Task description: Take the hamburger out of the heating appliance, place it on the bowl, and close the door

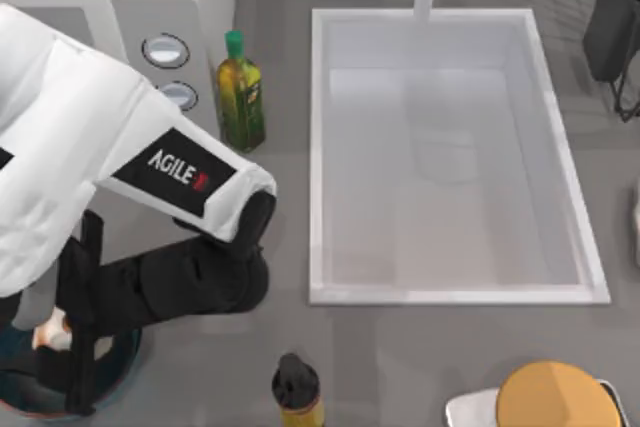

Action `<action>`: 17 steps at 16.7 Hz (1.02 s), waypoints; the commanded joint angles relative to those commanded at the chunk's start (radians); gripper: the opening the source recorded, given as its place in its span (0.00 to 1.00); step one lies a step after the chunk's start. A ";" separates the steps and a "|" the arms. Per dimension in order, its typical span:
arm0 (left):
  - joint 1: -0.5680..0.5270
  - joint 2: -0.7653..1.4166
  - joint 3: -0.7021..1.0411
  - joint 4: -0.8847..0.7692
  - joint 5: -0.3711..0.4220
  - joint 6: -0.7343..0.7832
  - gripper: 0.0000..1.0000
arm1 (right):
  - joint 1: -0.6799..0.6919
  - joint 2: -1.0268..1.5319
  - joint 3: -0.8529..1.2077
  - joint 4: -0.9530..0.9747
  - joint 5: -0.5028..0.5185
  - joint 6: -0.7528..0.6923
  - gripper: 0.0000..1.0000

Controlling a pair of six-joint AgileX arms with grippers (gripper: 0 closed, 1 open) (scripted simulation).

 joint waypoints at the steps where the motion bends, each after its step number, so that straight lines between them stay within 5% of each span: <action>1: 0.000 0.000 0.000 0.000 0.000 0.000 0.98 | 0.000 0.000 0.000 0.000 0.000 0.000 1.00; 11: -0.018 -0.057 0.010 -0.018 -0.030 -0.090 1.00 | 0.000 0.000 0.000 0.000 0.000 0.000 1.00; 17: 0.011 -0.264 -0.101 0.146 0.078 0.117 1.00 | 0.000 0.000 0.000 0.000 0.000 0.000 1.00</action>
